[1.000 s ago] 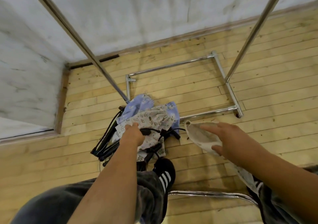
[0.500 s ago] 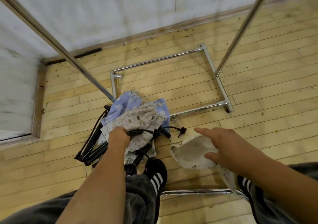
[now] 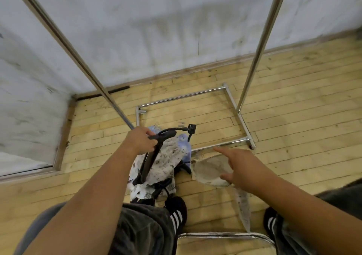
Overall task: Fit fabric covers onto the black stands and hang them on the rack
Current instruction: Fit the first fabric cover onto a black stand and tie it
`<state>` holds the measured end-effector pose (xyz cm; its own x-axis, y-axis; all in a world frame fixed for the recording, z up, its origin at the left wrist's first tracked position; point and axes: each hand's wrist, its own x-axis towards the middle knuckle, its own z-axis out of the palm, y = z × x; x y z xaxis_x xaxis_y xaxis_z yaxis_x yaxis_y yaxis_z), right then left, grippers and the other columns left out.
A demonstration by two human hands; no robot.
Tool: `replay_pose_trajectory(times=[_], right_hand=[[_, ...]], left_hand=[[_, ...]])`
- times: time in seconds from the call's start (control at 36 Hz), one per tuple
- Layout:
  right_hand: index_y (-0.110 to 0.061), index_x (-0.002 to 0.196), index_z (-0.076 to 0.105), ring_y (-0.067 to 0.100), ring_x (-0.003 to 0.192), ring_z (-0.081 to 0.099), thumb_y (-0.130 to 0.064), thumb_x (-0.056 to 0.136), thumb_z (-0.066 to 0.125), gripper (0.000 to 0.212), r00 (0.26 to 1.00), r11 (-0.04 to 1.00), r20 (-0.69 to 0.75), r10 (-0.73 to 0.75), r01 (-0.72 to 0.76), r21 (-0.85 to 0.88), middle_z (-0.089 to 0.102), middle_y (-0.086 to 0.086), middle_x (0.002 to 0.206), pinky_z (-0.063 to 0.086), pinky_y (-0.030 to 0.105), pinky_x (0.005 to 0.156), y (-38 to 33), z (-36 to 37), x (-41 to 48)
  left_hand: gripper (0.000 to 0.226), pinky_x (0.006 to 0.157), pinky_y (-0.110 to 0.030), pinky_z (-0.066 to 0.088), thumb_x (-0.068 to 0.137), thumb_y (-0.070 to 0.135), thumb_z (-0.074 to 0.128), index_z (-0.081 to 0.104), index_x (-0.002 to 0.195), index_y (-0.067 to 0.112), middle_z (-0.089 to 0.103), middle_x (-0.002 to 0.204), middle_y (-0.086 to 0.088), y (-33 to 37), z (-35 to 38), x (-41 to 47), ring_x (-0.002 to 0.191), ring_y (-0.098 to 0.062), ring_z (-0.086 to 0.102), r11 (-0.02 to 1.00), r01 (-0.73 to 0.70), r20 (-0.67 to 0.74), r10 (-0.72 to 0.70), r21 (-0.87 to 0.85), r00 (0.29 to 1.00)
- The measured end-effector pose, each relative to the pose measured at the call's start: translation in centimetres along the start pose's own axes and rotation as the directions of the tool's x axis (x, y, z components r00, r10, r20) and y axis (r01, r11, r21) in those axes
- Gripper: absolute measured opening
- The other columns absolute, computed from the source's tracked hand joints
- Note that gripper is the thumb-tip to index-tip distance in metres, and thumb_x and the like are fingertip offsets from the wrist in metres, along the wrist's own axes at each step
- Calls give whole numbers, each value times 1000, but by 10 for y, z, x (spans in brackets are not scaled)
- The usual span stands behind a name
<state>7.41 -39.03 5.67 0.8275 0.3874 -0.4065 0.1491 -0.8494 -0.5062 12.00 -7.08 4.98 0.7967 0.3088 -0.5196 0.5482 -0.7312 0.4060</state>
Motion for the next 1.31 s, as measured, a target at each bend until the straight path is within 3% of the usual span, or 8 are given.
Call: replay_pose_trajectory(times=[0.22, 0.42, 0.56, 0.67, 0.81, 0.92, 1.08, 1.31], right_hand=[[-37, 150, 47, 0, 66, 51, -42, 89, 77, 68, 993, 995, -112, -40, 50, 89, 56, -11, 75, 38, 9, 62, 2, -28, -35], [-38, 117, 70, 2, 71, 61, -47, 97, 62, 22, 978, 955, -185, 98, -40, 294, 66, -10, 82, 43, 11, 58, 9, -41, -54], [-34, 110, 76, 4, 97, 61, -43, 104, 48, 29, 971, 892, -169, 169, -78, 446, 69, -18, 101, 54, 33, 90, 21, -41, -57], [-28, 104, 77, 12, 78, 58, -40, 109, 38, 41, 960, 794, -150, 238, -104, 599, 62, -12, 77, 44, 27, 73, 25, -42, -63], [-20, 92, 82, 14, 64, 52, -53, 107, 36, 58, 935, 598, 12, 354, -236, 766, 61, 9, 75, 44, 36, 72, 44, -48, -69], [-10, 114, 77, 27, 101, 72, -74, 98, 31, 80, 896, 314, 157, 415, -303, 900, 76, 17, 107, 57, 39, 86, 55, -59, -77], [-23, 113, 79, 26, 119, 66, -90, 73, 55, 82, 917, 363, 160, 366, -300, 882, 72, 8, 124, 47, 46, 111, 57, -64, -85], [-19, 124, 75, 22, 118, 69, -66, 93, 55, 59, 972, 316, 178, 151, -218, 923, 75, 5, 123, 47, 43, 110, 38, -70, -76]], left_hand=[[25, 74, -32, 62, 95, 17, 70, 63, 118, 12, 74, 89, -8, 44, -20, -73, 69, -13, 71, 961, -88, 22, 97, -261, 995], [38, 80, -34, 63, 99, 32, 66, 64, 118, -1, 63, 104, -12, 71, -3, -123, 90, -22, 69, 585, 207, 242, -20, -784, 970], [30, 70, -26, 64, 98, 20, 67, 66, 115, -4, 65, 97, -12, 89, 13, -149, 83, -16, 67, 441, 266, 323, 59, -857, 945], [28, 73, -24, 63, 97, 12, 67, 67, 117, -8, 70, 100, -15, 92, 31, -160, 88, -17, 68, 386, 284, 356, 128, -877, 926], [21, 80, -28, 63, 96, 4, 65, 69, 115, -2, 69, 109, -18, 103, 45, -163, 97, -21, 70, 424, 249, 350, 181, -871, 919], [29, 82, -26, 61, 94, 1, 66, 68, 122, 2, 70, 120, -17, 115, 51, -160, 107, -23, 71, 500, 185, 342, 243, -846, 908], [31, 91, -27, 59, 92, -1, 68, 71, 120, 11, 68, 125, -11, 129, 58, -160, 108, -19, 73, 605, 32, 319, 374, -796, 871], [28, 98, -37, 57, 93, 11, 73, 75, 119, 21, 75, 116, -3, 127, 64, -153, 100, -23, 76, 720, -225, 275, 507, -657, 817]])
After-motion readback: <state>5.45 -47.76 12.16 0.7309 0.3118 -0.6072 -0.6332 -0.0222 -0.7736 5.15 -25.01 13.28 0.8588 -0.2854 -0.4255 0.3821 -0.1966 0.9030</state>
